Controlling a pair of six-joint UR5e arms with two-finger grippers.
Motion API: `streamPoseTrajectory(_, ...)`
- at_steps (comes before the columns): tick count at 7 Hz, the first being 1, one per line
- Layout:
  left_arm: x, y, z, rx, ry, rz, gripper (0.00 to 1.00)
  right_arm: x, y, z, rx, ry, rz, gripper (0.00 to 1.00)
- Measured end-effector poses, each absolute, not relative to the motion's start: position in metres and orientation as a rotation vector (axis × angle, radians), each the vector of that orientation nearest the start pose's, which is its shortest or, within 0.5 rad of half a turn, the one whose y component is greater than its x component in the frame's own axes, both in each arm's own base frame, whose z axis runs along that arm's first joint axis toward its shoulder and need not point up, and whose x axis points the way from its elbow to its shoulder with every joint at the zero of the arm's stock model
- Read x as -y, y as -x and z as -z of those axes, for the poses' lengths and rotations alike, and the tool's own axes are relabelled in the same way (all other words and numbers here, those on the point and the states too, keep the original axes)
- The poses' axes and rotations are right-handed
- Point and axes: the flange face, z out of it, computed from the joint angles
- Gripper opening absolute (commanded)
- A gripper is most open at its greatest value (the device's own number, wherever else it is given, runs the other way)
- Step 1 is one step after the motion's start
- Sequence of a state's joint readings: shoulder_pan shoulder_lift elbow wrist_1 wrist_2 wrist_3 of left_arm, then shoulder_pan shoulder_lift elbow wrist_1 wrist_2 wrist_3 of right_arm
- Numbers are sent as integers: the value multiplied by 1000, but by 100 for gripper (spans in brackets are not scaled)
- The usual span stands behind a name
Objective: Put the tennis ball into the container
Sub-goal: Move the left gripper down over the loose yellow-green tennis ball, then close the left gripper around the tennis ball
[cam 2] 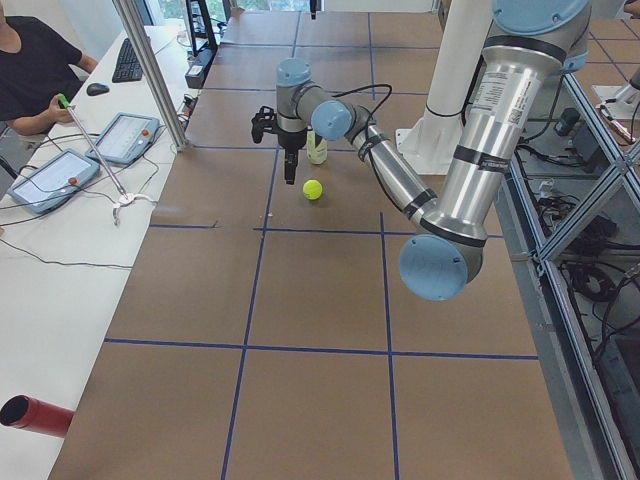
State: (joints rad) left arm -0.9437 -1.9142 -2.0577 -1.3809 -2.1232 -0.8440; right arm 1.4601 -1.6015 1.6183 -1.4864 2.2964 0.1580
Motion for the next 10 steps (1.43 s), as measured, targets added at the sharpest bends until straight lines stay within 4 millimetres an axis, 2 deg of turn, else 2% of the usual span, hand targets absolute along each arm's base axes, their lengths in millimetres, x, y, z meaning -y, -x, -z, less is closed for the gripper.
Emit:
streamPoseTrajectory(1,489,-297,-275,-792,-95,3,100,490,-13,-645,731,1,-8,100)
streamPoseTrajectory(2,495,-333,-274,-790,-89,-24,100,490,-13,-645,731,1,-8,100)
streamPoseTrajectory(3,496,-362,-282,-809,-91,-43,100,490,-13,-645,731,1,-8,100)
streamPoseTrajectory(5,479,-421,-304,-852,-87,-13,100,490,-13,-645,731,1,-9,100)
streamPoseTrajectory(7,463,-453,-323,-850,-94,11,100,490,-13,-645,731,1,-9,100)
streamPoseTrajectory(10,462,-463,-341,-834,-87,12,100,490,-13,-645,731,1,-9,100)
